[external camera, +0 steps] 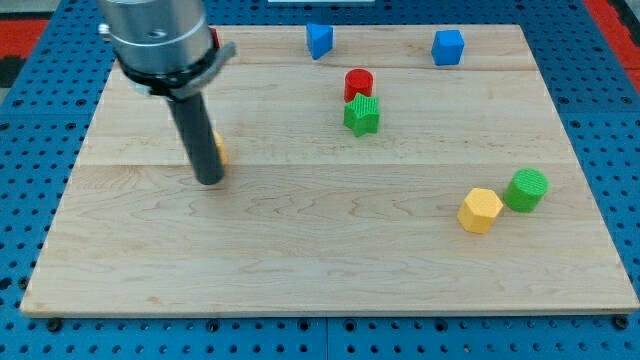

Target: Place the heart towards the center left side

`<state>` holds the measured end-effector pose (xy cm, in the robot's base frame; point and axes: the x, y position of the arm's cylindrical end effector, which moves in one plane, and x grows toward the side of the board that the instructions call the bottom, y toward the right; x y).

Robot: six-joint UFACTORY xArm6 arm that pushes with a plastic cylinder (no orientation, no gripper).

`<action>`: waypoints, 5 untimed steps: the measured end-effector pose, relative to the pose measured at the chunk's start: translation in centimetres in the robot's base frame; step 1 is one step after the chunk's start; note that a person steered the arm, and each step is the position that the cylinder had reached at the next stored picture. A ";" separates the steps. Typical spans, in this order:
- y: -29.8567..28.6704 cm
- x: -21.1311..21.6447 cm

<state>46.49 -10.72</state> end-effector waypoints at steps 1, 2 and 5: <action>1.1 -1.6; -6.9 -3.2; 19.6 10.7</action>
